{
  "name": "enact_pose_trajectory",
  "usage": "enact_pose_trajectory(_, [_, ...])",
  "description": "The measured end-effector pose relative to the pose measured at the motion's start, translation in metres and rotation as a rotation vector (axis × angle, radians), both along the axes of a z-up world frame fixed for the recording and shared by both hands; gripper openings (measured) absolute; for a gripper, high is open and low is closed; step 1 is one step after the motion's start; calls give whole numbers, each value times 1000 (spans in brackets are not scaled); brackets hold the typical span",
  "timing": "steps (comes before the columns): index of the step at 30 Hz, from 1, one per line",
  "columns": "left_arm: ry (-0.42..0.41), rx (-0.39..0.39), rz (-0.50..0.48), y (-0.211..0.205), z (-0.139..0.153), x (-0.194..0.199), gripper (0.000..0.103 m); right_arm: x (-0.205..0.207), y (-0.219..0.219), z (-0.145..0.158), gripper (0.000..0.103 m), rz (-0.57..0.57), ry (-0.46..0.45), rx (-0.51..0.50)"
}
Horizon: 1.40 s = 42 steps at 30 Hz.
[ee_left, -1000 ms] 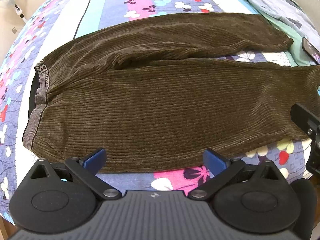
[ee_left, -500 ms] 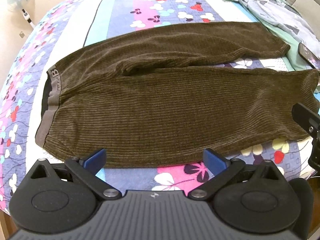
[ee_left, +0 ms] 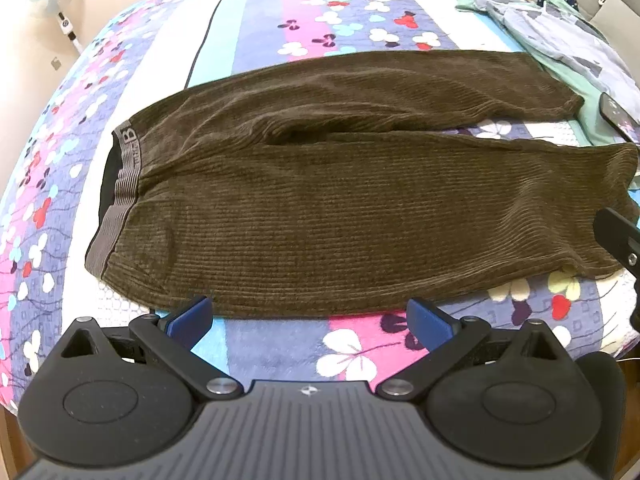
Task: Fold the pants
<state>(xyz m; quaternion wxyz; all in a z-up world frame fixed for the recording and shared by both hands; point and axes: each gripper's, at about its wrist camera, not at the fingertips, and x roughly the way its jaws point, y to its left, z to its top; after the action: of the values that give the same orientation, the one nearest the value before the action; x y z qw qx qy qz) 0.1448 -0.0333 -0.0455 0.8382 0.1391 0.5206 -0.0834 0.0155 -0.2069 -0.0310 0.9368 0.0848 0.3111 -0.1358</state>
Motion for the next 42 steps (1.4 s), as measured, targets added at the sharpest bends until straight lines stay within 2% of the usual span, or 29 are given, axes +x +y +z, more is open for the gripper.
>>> enact_pose_trajectory(7, [45,5,38,14,-24,16,103,11,-2,-18,103,-15,46,36])
enact_pose_trajectory(10, [2,-16,79,34,-37,26,103,11,-11,-27,103,-26,19,65])
enact_pose_trajectory(13, [-106,-31,179,76,-56,43,103,2,-43,-51,103,-103,-29,141])
enact_pose_trajectory(16, [-152,-16,360,140,-81,69,103,-5,-90,-86,103,-247,30,185])
enact_pose_trajectory(18, [-158,-60,489,190,-96,84,103,-11,-122,-108,103,-354,60,223])
enact_pose_trajectory(20, [-129,-136,569,232,-109,96,103,-16,-152,-131,103,-462,72,260])
enact_pose_trajectory(22, [-65,-265,638,274,-124,110,103,-18,-180,-152,103,-549,68,305])
enact_pose_trajectory(25, [-76,-449,779,314,-138,116,103,-15,-219,-180,103,-695,52,393])
enact_pose_trajectory(27, [-74,-538,783,327,-141,126,103,-13,-240,-196,103,-787,34,435])
enact_pose_trajectory(29, [-57,-530,781,328,-142,140,103,-6,-254,-207,103,-824,33,481])
enact_pose_trajectory(32, [-33,-486,819,320,-142,153,103,6,-259,-213,103,-810,52,453])
enact_pose_trajectory(35, [41,-519,682,298,-140,164,103,15,-254,-213,103,-810,55,435])
enact_pose_trajectory(36, [44,-491,642,290,-140,167,102,16,-254,-212,101,-806,37,441])
enact_pose_trajectory(37, [25,-436,611,283,-140,168,100,19,-254,-211,98,-802,29,441])
enact_pose_trajectory(38, [23,-398,611,281,-142,170,90,18,-253,-209,91,-809,41,425])
enact_pose_trajectory(39, [22,-380,649,285,-144,170,78,17,-252,-207,80,-816,62,407])
enact_pose_trajectory(40, [19,-407,700,292,-142,169,73,15,-252,-207,69,-828,93,387])
enact_pose_trajectory(41, [13,-436,741,299,-139,166,57,12,-253,-206,51,-834,111,377])
enact_pose_trajectory(42, [23,-470,749,305,-136,165,46,6,-255,-204,41,-827,103,388])
